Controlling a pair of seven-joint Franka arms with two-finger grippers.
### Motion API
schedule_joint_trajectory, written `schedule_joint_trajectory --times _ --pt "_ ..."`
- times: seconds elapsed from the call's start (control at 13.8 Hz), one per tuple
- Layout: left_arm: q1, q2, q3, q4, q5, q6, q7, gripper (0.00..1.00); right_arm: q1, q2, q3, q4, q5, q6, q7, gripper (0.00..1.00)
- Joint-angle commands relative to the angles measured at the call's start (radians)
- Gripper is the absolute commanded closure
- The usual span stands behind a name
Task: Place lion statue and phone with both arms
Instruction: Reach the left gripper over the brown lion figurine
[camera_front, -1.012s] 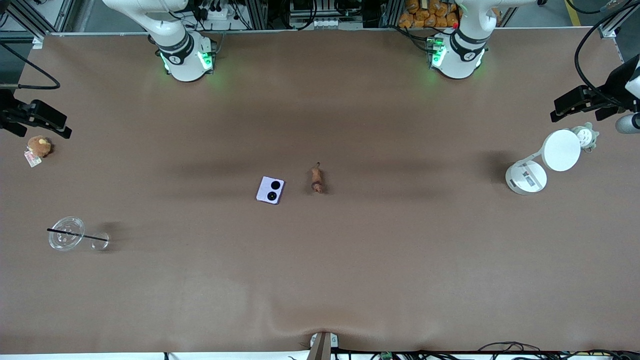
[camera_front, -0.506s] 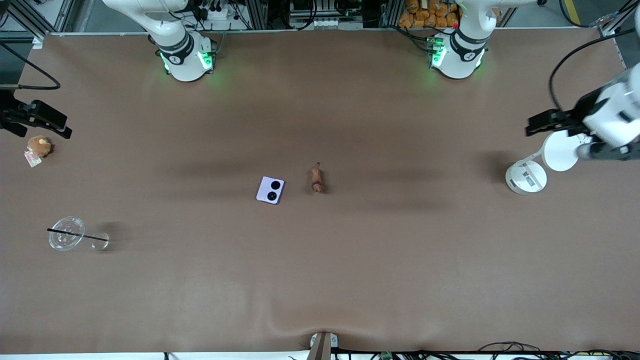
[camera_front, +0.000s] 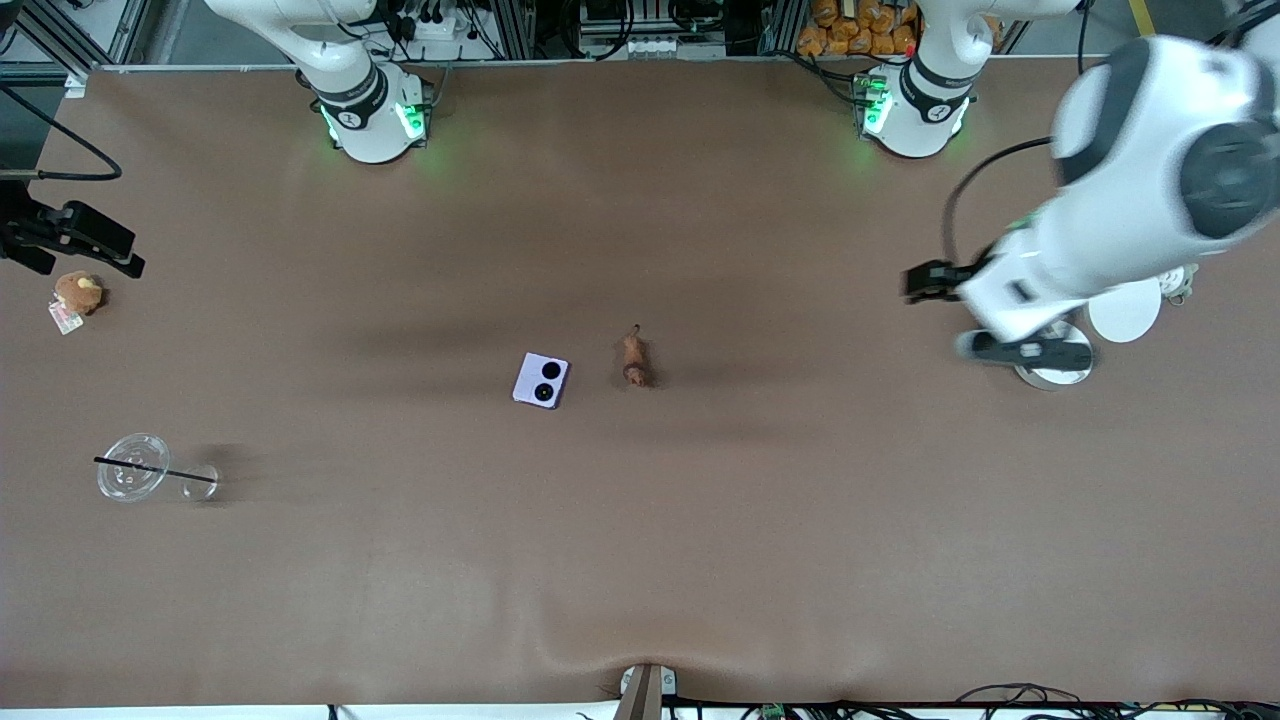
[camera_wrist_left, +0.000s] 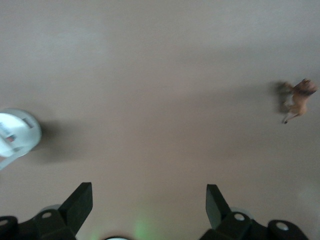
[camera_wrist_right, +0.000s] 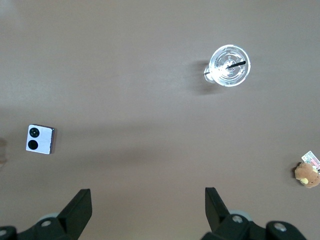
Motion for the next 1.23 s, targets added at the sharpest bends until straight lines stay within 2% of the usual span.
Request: schedule_joint_trajectory --times 0.0,0.36,0.65,0.72,1.16 --pt "-0.134 0.072 0.007 0.023 -0.01 0.096 -0.177 0.0 -0.001 -0.005 -0.003 -0.008 0.015 0.005 -0.013 0.0" --pt "-0.3 0.217 0.008 0.04 -0.026 0.305 -0.386 0.0 0.004 -0.004 -0.003 -0.008 0.015 0.007 -0.012 0.0" --pt "-0.398 0.419 0.019 0.235 -0.01 0.343 -0.564 0.0 0.012 -0.002 -0.002 -0.008 0.016 0.007 0.0 0.0" --pt "-0.415 0.451 0.024 0.253 -0.007 0.366 -0.587 0.0 0.012 0.003 0.0 -0.008 0.015 0.007 0.002 0.0" --pt "-0.501 0.58 0.022 0.243 0.099 0.511 -0.707 0.0 0.021 0.006 0.001 -0.008 0.015 0.007 0.008 0.0"
